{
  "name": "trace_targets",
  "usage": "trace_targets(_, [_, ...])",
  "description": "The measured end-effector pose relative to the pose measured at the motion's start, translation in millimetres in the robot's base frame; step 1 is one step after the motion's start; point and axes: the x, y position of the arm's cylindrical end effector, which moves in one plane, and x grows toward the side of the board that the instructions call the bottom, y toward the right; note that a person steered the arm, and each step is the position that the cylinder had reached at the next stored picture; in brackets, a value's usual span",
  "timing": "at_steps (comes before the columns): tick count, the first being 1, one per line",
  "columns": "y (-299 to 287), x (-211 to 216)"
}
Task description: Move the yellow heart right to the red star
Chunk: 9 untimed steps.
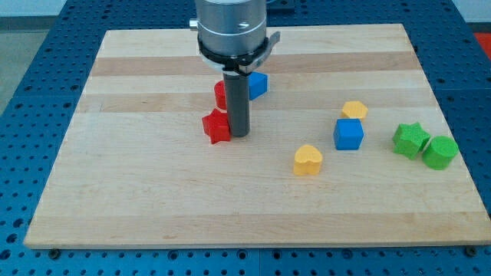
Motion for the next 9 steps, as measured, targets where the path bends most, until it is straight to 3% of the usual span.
trace_targets(2, [-6, -3])
trace_targets(5, [52, 7])
trace_targets(9, [19, 82])
